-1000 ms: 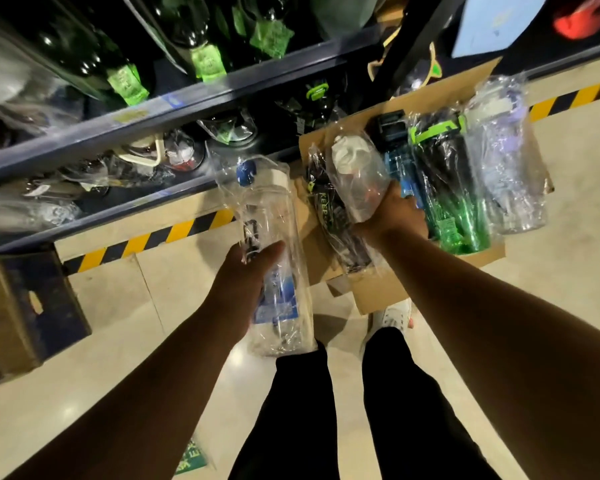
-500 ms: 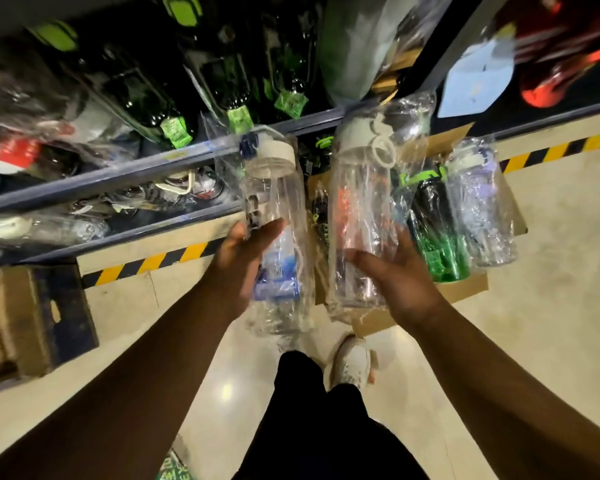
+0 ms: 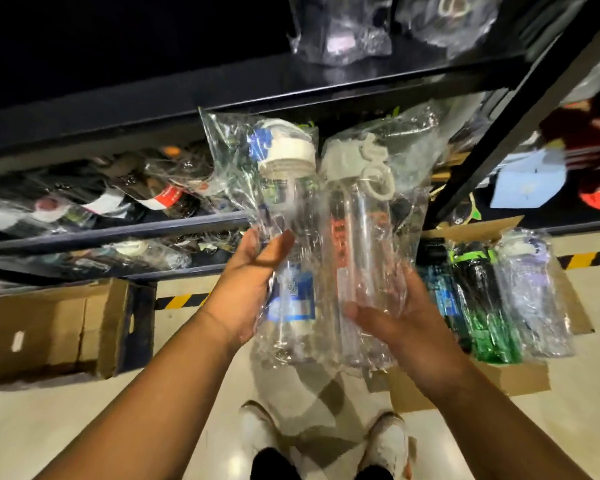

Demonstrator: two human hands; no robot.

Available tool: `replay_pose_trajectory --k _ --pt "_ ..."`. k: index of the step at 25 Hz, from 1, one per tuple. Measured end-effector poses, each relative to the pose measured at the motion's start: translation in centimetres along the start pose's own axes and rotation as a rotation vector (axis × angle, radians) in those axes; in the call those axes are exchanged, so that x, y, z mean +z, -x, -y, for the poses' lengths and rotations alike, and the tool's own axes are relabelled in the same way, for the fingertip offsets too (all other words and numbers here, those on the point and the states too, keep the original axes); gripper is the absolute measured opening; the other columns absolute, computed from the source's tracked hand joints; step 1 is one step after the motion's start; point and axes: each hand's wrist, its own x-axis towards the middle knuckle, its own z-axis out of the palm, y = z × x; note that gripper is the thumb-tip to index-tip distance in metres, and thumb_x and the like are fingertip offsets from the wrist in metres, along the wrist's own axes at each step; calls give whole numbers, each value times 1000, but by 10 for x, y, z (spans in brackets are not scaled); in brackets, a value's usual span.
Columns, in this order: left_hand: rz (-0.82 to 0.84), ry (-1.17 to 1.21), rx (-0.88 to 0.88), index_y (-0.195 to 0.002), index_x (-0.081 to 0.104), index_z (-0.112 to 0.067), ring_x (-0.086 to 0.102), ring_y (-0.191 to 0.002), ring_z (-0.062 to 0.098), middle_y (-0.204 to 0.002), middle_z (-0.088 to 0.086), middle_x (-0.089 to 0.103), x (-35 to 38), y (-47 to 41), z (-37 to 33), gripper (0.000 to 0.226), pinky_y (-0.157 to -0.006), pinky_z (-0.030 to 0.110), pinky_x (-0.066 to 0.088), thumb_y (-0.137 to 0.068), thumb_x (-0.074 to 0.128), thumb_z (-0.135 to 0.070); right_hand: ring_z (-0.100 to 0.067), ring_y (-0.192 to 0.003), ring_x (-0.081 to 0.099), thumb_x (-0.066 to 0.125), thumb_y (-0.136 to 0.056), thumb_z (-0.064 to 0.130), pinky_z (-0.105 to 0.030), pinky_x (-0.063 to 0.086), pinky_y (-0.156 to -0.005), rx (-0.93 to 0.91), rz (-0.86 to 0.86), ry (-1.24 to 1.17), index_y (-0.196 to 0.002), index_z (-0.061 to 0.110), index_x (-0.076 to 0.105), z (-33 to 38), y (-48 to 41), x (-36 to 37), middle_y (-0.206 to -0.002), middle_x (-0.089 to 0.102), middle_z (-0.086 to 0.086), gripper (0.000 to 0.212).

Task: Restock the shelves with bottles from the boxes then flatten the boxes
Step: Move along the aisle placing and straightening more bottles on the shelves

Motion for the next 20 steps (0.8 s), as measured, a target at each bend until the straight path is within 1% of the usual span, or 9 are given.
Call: replay_pose_trajectory --k 3,6,7,8,9,10,12,15,20 --pt "17 -9 57 -149 43 -28 61 -120 9 -138 -9 62 -19 9 -11 104 -108 33 41 -51 76 -34 -11 -118 61 89 -58 50 -43 51 -97 -3 3 93 -140 50 38 5 2 20 -130 62 15 96" --pt "58 -43 134 -114 54 -43 67 -77 -13 -91 -29 72 -50 20 -20 62 -80 10 47 -60 72 -19 -12 -113 64 87 -55 49 -45 52 -96 -19 -2 76 -136 54 40 5 6 56 -124 66 14 93" --pt "66 -60 142 -115 55 -41 67 -73 -11 -91 -24 74 -60 23 -27 59 -81 10 49 -64 72 -16 -11 -110 65 86 -56 48 -43 53 -95 -30 -5 86 -136 53 39 7 9 70 -123 66 15 92" --pt "80 -80 154 -121 56 -37 69 -76 -7 -98 -14 75 -70 26 -36 61 -91 16 32 -67 71 -14 -9 -107 66 85 -56 49 -42 53 -95 -37 -15 99 -136 53 38 12 10 84 -123 65 16 93" --pt "94 -92 175 -125 57 -32 70 -82 -2 -105 -7 75 -79 27 -46 63 -57 11 43 -67 71 -11 -6 -104 67 84 -55 49 -41 53 -95 -49 -23 104 -135 54 37 16 11 95 -122 64 17 93" --pt "94 -94 201 -121 58 -33 71 -86 1 -105 -4 75 -87 26 -54 61 -70 6 51 -67 69 -8 -3 -101 68 84 -54 48 -37 53 -92 -68 -30 86 -134 56 37 22 9 106 -120 65 19 93" --pt "79 -97 267 -111 57 -37 71 -84 1 -93 -12 77 -106 21 -76 53 -61 7 50 -74 69 0 6 -96 66 85 -57 38 -25 54 -83 -125 -30 45 -133 56 35 39 2 130 -114 66 25 92" --pt "140 -178 393 -132 55 -30 69 -107 11 -116 -6 74 -121 10 -113 57 -80 20 55 -82 74 -8 14 -96 63 86 -69 17 -10 52 -72 -263 -74 75 -134 47 38 68 -14 157 -117 62 24 86" --pt "166 -274 467 -135 51 -35 68 -105 11 -122 -10 69 -139 -3 -163 64 -80 39 57 -77 78 -32 -7 -114 62 93 -61 18 -27 53 -92 -524 -150 109 -130 40 43 128 -68 187 -130 60 2 88"
